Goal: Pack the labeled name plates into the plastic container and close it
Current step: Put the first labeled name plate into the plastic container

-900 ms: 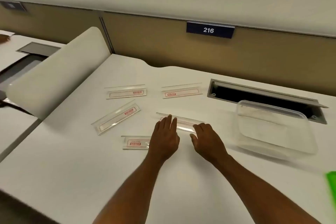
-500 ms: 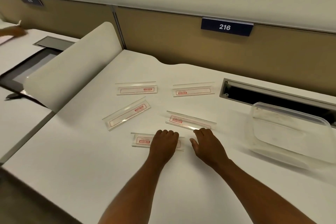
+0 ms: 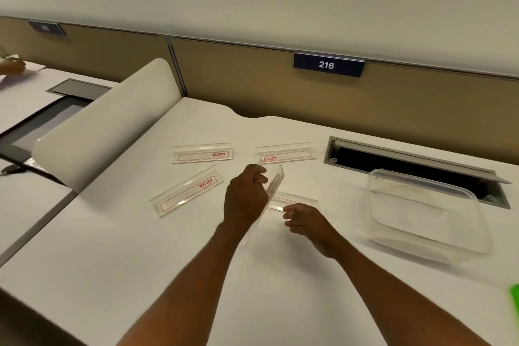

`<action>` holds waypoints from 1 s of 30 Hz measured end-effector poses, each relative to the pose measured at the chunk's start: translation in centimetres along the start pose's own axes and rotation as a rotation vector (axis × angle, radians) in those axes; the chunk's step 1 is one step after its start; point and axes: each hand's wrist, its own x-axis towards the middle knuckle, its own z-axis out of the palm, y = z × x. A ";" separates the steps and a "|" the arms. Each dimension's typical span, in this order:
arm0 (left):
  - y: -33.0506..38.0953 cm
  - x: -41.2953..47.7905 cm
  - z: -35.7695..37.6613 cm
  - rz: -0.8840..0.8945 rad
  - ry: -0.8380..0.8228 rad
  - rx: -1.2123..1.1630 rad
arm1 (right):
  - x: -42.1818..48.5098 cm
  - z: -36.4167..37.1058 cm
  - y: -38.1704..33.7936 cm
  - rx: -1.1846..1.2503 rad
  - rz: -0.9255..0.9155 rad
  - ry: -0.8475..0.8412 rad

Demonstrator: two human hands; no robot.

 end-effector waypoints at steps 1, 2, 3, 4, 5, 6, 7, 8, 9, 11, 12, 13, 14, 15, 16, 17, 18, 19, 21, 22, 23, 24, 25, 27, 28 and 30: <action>0.8 0.2 -0.1 -0.050 0.016 -0.120 | -0.3 0.0 -0.1 0.060 0.049 -0.043; 1.5 0.4 -0.2 -0.110 0.032 -0.237 | -0.6 0.0 -0.1 0.109 0.090 -0.082; 2.2 0.6 -0.3 -0.174 0.045 -0.345 | -0.9 0.0 -0.1 0.153 0.121 -0.119; 2.8 0.8 -0.3 -0.235 0.054 -0.444 | -1.2 -0.1 -0.1 0.195 0.140 -0.153; 3.3 1.0 -0.4 -0.289 0.057 -0.531 | -1.4 -0.1 -0.1 0.236 0.151 -0.182; 3.8 1.1 -0.5 -0.331 0.055 -0.605 | -1.6 -0.3 -0.3 0.271 0.154 -0.205; 4.2 1.1 -0.6 -0.360 0.050 -0.668 | -1.9 -0.5 -0.5 0.303 0.150 -0.222; 4.6 1.0 -0.8 -0.380 0.042 -0.726 | -2.2 -0.9 -0.8 0.333 0.141 -0.232; 4.9 1.0 -1.0 -0.395 0.030 -0.782 | -2.5 -1.3 -1.1 0.356 0.125 -0.234; 5.4 1.0 -1.5 -0.412 -0.012 -0.876 | -3.0 -2.4 -1.9 0.365 0.081 -0.220; 5.5 1.1 -1.7 -0.418 -0.039 -0.904 | -3.3 -2.9 -2.3 0.358 0.057 -0.204; 5.7 1.2 -1.9 -0.427 -0.064 -0.912 | -3.5 -3.5 -2.7 0.354 0.036 -0.182; 5.8 1.3 -2.0 -0.435 -0.082 -0.890 | -3.7 -4.1 -3.1 0.356 0.018 -0.153; 5.9 1.6 -2.2 -0.442 -0.087 -0.850 | -3.8 -4.7 -3.4 0.356 0.000 -0.121; 5.9 1.9 -2.4 -0.448 -0.075 -0.807 | -4.0 -5.2 -3.7 0.350 -0.023 -0.088; 6.0 2.2 -2.6 -0.462 -0.044 -0.781 | -4.1 -5.7 -4.1 0.339 -0.049 -0.055; 6.1 2.6 -2.9 -0.493 0.008 -0.778 | -4.1 -6.2 -4.5 0.329 -0.078 -0.021; 6.3 3.0 -3.2 -0.535 0.077 -0.791 | -4.3 -6.6 -4.9 0.319 -0.108 0.012; 6.9 3.8 -3.9 -0.583 0.212 -0.807 | -4.6 -7.3 -5.9 0.292 -0.170 0.071; 7.2 4.1 -4.2 -0.572 0.242 -0.783 | -4.8 -7.7 -6.3 0.272 -0.198 0.098; 7.6 4.4 -4.4 -0.537 0.241 -0.746 | -5.0 -8.1 -6.8 0.249 -0.224 0.123; 7.9 4.6 -4.5 -0.483 0.213 -0.693 | -5.2 -8.6 -7.3 0.224 -0.247 0.145; 8.3 4.7 -4.5 -0.426 0.166 -0.632 | -5.4 -9.1 -7.7 0.198 -0.265 0.161; 8.8 4.8 -4.1 -0.332 0.065 -0.538 | -5.8 -10.2 -8.5 0.146 -0.295 0.190; 8.9 4.8 -3.9 -0.300 0.036 -0.510 | -6.1 -10.8 -8.9 0.114 -0.306 0.200; 9.3 4.9 -3.3 -0.265 0.010 -0.466 | -6.6 -12.1 -9.6 0.039 -0.321 0.214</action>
